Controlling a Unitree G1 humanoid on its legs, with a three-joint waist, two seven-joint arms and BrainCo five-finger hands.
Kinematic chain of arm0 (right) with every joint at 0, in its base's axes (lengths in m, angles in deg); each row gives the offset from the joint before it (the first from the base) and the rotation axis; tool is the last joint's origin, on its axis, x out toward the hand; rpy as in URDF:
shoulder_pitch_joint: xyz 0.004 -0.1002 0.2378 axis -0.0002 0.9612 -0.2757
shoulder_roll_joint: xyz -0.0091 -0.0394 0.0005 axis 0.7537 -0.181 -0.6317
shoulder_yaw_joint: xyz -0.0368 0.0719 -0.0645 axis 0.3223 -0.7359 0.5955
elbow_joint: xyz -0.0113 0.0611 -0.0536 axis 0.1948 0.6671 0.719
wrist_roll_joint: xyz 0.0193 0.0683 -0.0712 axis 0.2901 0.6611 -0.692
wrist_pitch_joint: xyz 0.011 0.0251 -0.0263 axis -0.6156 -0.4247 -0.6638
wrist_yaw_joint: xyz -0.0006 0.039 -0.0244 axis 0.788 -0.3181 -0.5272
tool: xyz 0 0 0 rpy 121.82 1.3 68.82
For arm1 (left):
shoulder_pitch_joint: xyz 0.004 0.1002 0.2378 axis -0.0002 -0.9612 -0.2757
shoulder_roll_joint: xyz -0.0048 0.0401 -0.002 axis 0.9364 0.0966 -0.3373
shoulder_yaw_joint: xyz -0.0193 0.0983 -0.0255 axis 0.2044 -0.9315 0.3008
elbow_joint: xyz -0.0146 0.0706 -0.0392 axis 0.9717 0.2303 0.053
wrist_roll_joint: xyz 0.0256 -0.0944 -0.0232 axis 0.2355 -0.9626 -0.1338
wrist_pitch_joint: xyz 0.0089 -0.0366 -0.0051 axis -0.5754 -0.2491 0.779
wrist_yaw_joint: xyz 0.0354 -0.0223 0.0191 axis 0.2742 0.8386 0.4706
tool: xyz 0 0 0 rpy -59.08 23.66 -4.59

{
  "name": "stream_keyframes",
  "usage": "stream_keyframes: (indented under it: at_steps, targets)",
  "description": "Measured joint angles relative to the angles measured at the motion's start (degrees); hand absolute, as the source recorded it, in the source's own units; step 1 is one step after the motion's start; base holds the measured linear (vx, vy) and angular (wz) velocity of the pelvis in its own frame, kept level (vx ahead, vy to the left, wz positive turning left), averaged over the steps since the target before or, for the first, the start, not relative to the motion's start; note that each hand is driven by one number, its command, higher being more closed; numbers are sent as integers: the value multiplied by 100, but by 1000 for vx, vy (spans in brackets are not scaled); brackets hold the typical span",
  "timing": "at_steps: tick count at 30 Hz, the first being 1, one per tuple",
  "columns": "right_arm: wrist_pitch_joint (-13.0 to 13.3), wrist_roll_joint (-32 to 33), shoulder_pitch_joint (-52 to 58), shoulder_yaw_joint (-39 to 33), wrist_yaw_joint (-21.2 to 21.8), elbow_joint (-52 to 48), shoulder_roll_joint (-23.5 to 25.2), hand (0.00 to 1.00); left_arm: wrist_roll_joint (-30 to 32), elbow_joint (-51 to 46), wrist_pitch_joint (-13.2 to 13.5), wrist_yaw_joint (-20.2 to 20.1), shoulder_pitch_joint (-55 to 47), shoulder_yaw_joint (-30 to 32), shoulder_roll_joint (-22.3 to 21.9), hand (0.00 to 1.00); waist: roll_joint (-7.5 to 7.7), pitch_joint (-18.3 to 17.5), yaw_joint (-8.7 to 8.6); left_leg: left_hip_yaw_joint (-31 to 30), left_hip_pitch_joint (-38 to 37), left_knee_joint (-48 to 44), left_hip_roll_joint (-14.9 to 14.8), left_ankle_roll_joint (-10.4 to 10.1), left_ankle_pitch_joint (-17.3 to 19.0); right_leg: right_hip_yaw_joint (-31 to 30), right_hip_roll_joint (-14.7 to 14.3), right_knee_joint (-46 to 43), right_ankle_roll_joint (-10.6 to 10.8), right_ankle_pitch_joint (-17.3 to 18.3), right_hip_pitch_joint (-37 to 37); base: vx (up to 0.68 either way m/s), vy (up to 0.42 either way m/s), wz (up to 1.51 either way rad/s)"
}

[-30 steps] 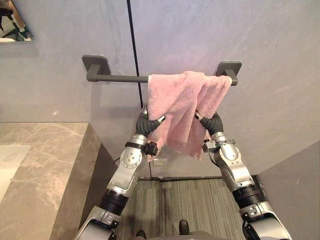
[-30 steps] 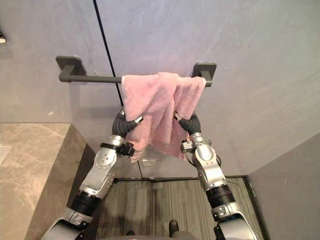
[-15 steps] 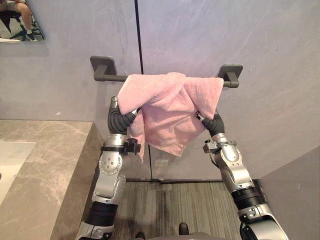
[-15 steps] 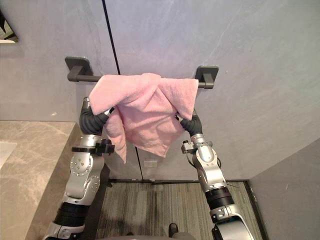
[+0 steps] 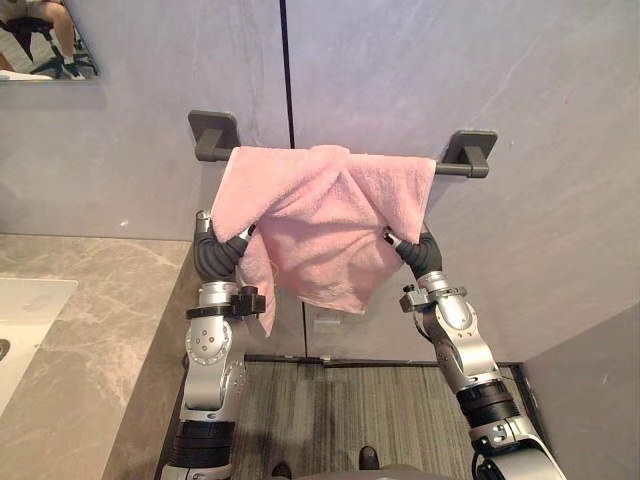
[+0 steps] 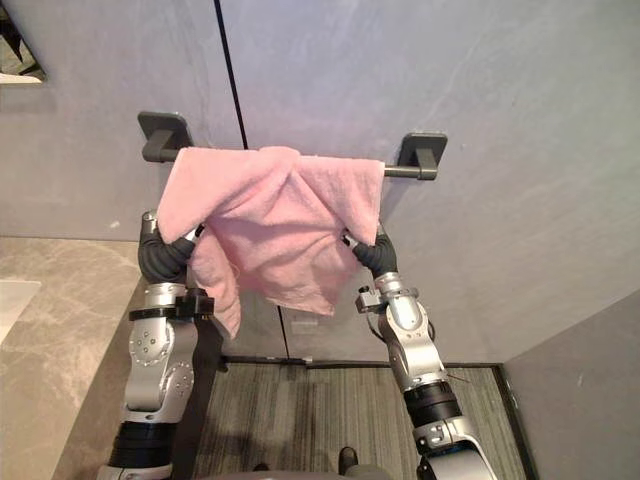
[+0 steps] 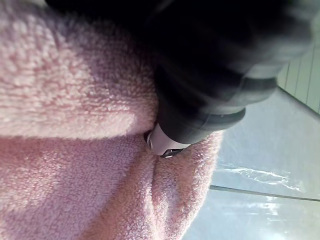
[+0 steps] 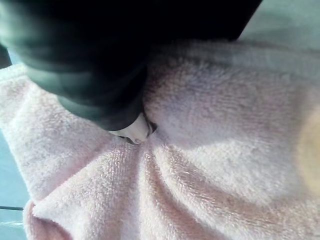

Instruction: Organize washtable

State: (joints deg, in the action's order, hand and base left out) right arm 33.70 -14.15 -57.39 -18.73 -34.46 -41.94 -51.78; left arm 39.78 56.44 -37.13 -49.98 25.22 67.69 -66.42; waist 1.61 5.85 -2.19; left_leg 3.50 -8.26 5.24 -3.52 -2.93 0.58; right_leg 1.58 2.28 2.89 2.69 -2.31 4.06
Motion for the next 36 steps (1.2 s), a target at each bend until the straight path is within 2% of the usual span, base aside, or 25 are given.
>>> stream_keyframes:
  at_steps: [3,12,26,27,28,36]
  targets:
    - [1,-74,19,0,3,-14,37,100,-2,233,-7,-10,-3,109,-125,100,-31,18,5,-11,5,0,-3,0,3,-12,1,0,-3,16,1,-6,-4,2]
    - [156,-81,138,-42,0,-15,37,100,-2,891,13,-61,181,109,-124,100,-37,20,1,-18,32,-47,-38,-9,50,-15,-28,-85,-30,106,-40,0,0,0]
    - [249,-142,261,-133,2,-24,122,100,133,1401,102,-141,310,62,-123,100,-41,17,35,40,45,-227,-34,4,252,-74,-18,-205,0,265,-54,2,0,-1]
    - [251,-142,272,-134,1,-24,123,100,183,1447,137,-141,313,56,-124,0,-41,17,41,39,37,-229,-34,4,258,-74,-17,-244,6,294,-63,0,0,0]
    - [251,-142,274,-135,1,-24,125,0,184,1463,142,-140,313,56,-124,0,-40,17,42,39,35,-232,-34,3,262,-74,-17,-277,5,315,-76,0,0,0]
    - [226,-141,421,-285,-23,45,131,0,175,1516,159,-115,258,74,-115,0,-38,16,121,58,46,-235,-33,3,269,-100,-17,-322,10,338,-122,-3,-1,-1]
